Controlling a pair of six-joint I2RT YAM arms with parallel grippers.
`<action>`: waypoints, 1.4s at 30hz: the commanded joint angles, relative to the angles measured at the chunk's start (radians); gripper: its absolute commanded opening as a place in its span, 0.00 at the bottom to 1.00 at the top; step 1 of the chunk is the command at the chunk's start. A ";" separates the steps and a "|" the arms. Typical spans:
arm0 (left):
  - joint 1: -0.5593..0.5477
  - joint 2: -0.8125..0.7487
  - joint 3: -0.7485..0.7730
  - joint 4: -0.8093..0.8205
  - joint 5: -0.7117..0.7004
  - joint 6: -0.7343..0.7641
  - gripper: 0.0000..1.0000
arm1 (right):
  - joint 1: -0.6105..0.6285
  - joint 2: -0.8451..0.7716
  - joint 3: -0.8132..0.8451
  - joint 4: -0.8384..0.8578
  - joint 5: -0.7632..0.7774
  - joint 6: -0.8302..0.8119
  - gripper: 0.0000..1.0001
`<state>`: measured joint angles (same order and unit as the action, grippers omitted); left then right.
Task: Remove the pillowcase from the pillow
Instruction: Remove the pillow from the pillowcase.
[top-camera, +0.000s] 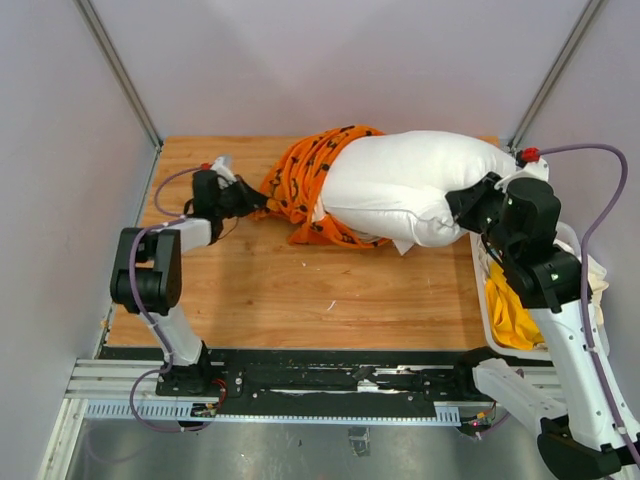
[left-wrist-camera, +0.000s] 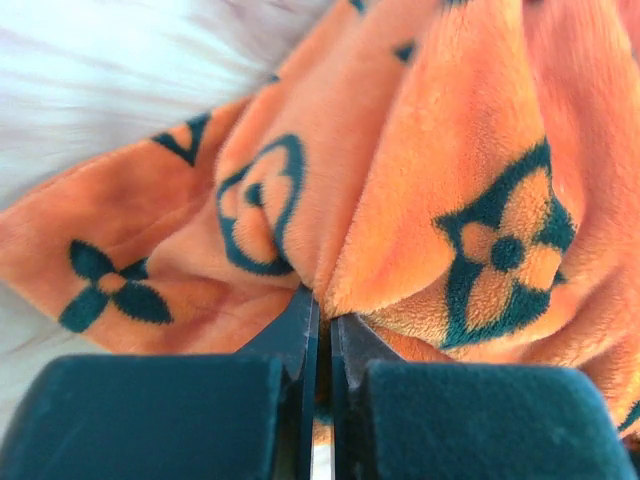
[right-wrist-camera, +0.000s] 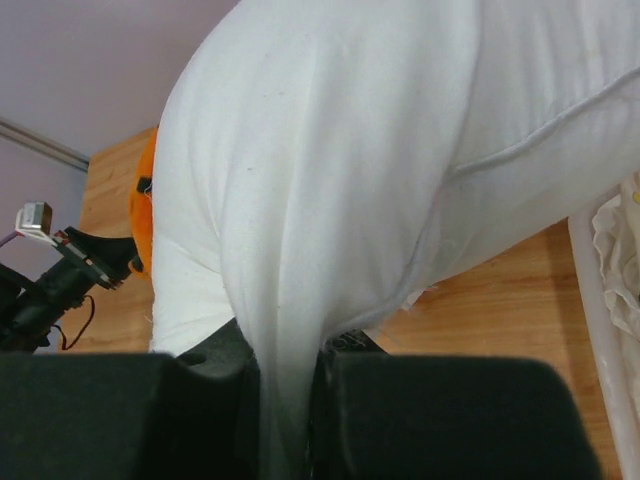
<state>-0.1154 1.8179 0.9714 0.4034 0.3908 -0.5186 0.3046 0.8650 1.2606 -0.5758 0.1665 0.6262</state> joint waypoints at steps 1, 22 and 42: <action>0.311 -0.100 -0.183 0.082 -0.138 -0.148 0.00 | -0.091 -0.098 0.029 0.135 0.073 -0.011 0.01; -0.131 -0.751 -0.277 0.089 -0.598 0.277 0.99 | -0.390 0.182 -0.179 0.304 -0.616 0.202 0.01; -0.150 -0.043 0.279 -0.289 -0.457 0.352 0.22 | -0.354 0.139 -0.201 0.307 -0.622 0.135 0.01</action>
<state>-0.2901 1.7630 1.2148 0.1963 0.0277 -0.1856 -0.0658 1.0306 1.0492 -0.3340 -0.4377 0.7826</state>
